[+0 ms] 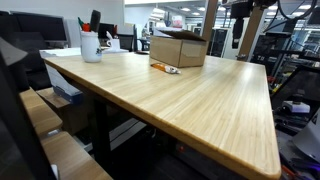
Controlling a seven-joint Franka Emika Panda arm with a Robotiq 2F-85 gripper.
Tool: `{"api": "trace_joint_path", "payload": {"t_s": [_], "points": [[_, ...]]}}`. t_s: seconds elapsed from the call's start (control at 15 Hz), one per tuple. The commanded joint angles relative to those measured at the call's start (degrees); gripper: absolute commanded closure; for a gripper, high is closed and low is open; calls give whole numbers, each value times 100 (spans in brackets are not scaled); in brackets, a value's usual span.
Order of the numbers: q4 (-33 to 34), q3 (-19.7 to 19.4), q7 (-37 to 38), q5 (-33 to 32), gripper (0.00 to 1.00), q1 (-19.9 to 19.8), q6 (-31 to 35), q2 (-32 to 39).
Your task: Pour the contents of the box onto the table
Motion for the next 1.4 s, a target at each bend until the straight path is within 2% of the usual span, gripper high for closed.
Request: {"api": "trace_joint_path", "payload": {"t_s": [0.0, 0.47, 0.73, 1.33], "points": [[2, 13, -14, 183, 0, 89, 352, 34], [201, 240, 151, 704, 0, 409, 1236, 309], [344, 409, 361, 753, 0, 473, 1491, 439], [550, 540, 527, 1498, 0, 684, 2145, 502]]}}
